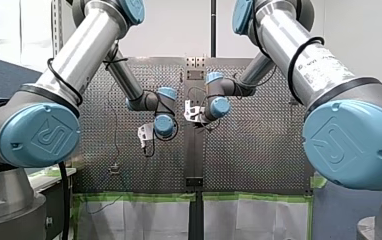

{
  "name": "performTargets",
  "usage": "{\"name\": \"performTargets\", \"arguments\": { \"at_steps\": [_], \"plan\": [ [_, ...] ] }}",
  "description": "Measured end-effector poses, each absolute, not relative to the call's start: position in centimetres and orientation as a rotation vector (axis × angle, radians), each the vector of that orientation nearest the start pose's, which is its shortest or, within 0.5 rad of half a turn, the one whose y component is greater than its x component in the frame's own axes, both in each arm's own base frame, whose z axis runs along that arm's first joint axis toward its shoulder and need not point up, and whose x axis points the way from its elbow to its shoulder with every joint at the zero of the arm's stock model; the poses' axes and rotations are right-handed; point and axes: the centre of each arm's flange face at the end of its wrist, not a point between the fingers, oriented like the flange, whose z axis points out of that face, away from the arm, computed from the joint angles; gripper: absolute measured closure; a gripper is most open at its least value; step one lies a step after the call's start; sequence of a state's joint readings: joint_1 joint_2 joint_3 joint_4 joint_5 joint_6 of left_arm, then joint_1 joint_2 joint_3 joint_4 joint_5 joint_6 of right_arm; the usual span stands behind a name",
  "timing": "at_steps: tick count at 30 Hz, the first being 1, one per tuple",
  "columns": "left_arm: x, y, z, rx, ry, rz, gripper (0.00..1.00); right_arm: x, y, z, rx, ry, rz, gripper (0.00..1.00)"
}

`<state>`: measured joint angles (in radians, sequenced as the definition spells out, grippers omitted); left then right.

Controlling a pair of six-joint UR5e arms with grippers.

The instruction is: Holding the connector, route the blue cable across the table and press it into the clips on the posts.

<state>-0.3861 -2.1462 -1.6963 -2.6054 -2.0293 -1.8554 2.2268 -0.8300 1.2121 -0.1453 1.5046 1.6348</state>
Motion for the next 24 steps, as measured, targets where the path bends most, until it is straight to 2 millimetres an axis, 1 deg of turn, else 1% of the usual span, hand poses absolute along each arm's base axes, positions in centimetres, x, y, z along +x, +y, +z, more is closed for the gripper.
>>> {"name": "performTargets", "arguments": {
  "at_steps": [5,9,11,17,24],
  "plan": [
    [52.3,-31.1,15.7,-0.245,1.704,-0.095,1.0,55.2,-48.9,21.0,-2.607,1.304,-2.128,1.0],
    [52.2,-31.2,17.1,-0.252,1.687,-0.107,1.0,55.1,-49.0,21.0,-2.611,1.302,-2.129,1.0],
    [52.2,-31.1,18.0,-0.258,1.675,-0.113,1.0,55.0,-49.1,21.4,-2.611,1.303,-2.132,1.0],
    [51.8,-31.1,20.7,-0.265,1.645,-0.13,1.0,54.5,-48.9,24.1,-2.588,1.315,-2.155,1.0],
    [50.7,-31.3,23.9,-0.257,1.63,-0.139,1.0,53.8,-48.0,28.3,-2.532,1.338,-2.184,1.0]
  ]
}}
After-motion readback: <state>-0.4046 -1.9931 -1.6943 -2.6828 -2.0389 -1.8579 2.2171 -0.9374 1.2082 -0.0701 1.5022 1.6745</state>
